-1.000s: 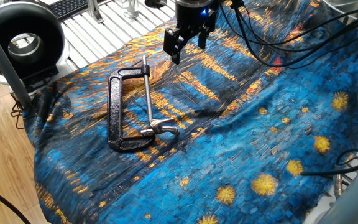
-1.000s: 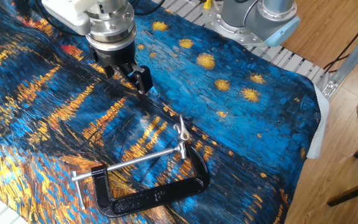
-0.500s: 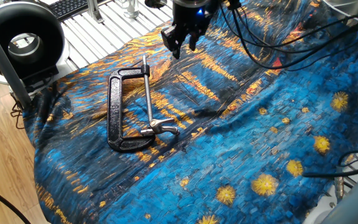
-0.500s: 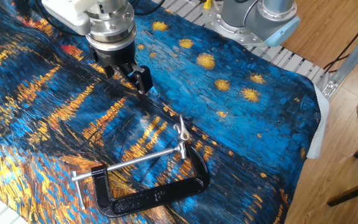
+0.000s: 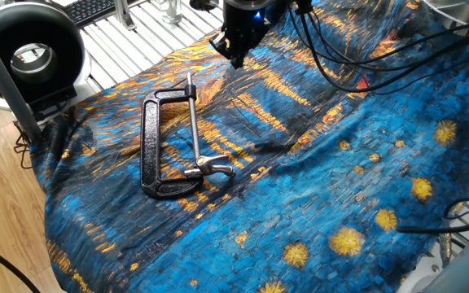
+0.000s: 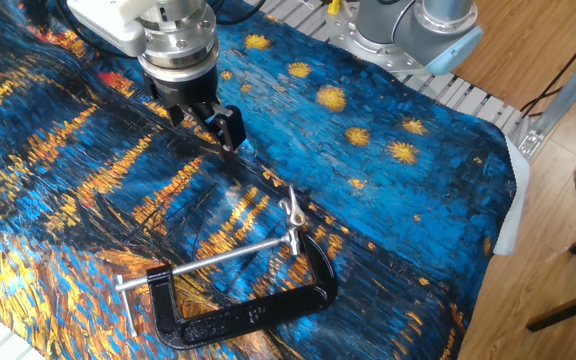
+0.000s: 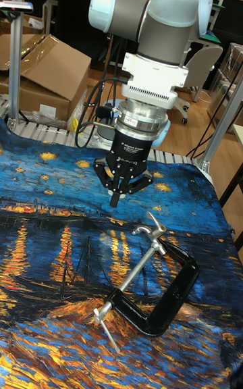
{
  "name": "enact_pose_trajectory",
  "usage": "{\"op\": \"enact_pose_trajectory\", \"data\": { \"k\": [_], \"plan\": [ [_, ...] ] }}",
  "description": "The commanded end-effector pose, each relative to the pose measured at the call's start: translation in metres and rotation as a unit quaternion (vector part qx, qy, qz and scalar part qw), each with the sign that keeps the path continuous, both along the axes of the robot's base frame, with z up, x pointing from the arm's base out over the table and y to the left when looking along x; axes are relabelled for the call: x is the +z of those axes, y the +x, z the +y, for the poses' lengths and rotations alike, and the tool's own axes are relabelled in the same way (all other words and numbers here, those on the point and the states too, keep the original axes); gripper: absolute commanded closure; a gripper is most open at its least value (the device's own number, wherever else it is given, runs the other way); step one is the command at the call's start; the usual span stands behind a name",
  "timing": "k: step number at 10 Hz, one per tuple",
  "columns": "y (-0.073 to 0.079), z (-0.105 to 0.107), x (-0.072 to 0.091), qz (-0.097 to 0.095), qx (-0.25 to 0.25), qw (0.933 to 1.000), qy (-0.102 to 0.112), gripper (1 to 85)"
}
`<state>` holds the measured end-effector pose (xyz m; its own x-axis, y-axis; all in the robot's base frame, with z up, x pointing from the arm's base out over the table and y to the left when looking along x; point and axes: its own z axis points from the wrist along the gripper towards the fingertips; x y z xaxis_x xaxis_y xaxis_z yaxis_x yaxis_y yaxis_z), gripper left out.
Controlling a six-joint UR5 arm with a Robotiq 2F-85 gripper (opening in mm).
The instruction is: Turn on the water tap
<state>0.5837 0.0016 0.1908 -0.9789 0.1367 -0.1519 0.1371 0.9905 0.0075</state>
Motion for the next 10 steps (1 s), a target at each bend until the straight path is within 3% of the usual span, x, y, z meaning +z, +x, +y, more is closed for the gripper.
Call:
{"op": "enact_pose_trajectory", "data": {
  "k": [1,3,5,7,8,10],
  "plan": [
    [-0.007,0.016,-0.002,0.009,-0.026,0.9992,0.030,84.7],
    [-0.023,0.036,-0.004,0.027,-0.041,0.9972,0.057,84.7],
    [-0.027,0.063,-0.011,-0.002,-0.048,0.9968,0.065,84.7],
    [-0.036,0.082,-0.017,-0.016,-0.040,0.9964,0.073,84.7],
    [-0.048,0.096,-0.022,-0.011,-0.032,0.9963,0.079,84.7],
    [-0.066,0.113,-0.035,-0.003,-0.035,0.9969,0.070,84.7]
  ]
}}
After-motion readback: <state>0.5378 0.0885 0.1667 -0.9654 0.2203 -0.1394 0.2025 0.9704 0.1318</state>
